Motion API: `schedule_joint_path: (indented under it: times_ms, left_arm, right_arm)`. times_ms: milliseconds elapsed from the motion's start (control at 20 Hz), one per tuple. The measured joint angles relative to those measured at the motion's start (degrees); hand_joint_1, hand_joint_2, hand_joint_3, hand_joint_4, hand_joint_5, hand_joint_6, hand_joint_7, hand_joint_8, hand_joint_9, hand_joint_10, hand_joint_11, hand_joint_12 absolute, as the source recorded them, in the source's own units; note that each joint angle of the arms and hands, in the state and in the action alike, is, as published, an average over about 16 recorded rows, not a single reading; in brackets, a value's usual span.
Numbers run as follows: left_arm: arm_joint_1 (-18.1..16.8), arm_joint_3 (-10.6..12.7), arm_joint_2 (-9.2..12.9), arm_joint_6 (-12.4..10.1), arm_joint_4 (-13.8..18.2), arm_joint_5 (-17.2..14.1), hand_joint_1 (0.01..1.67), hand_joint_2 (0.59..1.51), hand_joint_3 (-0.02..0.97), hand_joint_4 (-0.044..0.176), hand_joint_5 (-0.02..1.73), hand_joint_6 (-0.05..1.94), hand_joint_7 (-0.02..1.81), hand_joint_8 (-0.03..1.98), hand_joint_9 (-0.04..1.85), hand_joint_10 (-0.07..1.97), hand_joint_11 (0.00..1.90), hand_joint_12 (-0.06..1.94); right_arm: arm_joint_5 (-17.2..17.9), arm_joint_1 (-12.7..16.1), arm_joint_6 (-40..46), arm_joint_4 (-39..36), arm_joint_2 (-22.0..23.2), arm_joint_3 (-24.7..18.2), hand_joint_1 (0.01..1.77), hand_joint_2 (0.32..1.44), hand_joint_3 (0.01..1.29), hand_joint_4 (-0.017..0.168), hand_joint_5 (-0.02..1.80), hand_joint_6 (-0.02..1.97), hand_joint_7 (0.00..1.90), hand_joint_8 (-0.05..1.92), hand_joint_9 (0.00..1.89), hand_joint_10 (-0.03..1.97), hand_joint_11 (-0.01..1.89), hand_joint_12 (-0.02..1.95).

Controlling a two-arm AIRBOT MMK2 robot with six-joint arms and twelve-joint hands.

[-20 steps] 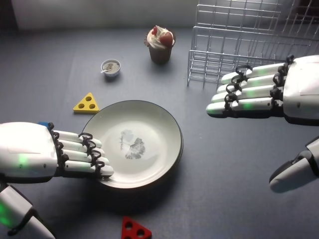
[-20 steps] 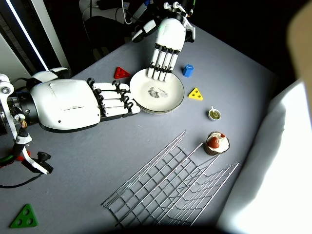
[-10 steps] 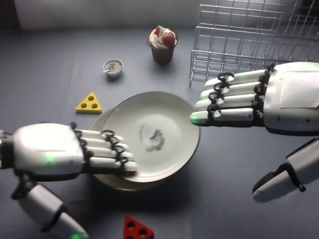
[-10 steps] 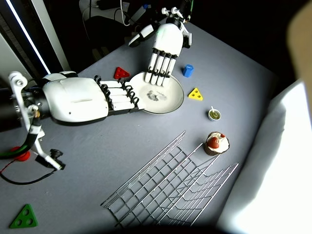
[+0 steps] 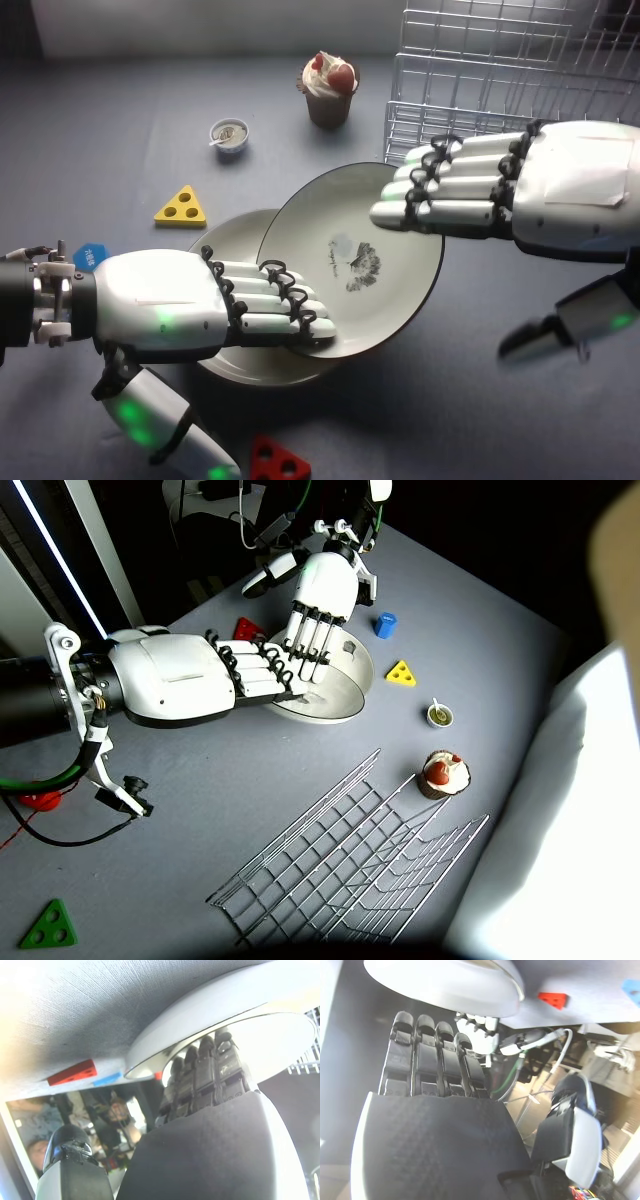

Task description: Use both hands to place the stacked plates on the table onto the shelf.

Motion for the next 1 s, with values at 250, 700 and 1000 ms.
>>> schedule_joint_path:
  times_ms: [250,700,1000]
  left_arm:
    - [-0.23,0.04,-0.38,-0.03,0.08,0.3,0.13,0.916,-0.007,-0.004,0.08,-0.02,0.08,-0.02,0.1,-0.03,0.1,0.0]
    - [-0.29,0.38,-0.43,-0.05,0.41,0.2,0.13,0.911,-0.007,-0.004,0.08,-0.02,0.07,-0.02,0.09,-0.03,0.1,0.0]
    - [-0.33,0.67,-0.47,-0.06,0.63,0.04,0.13,0.911,-0.007,-0.004,0.08,-0.02,0.07,-0.02,0.09,-0.03,0.1,0.0]
  right_arm:
    - [-0.48,-0.38,-2.93,2.83,-1.78,0.65,0.91,0.91,0.02,0.003,0.07,0.02,0.08,0.01,0.11,0.01,0.14,0.02]
    - [-3.49,-0.25,-5.89,6.7,-7.44,3.55,1.24,0.93,0.02,0.004,0.17,0.02,0.13,0.01,0.13,0.01,0.18,0.02]
    - [-6.22,-0.05,-7.24,10.42,-12.28,6.41,1.26,0.96,0.02,0.004,0.27,0.02,0.22,0.01,0.2,0.01,0.23,0.04]
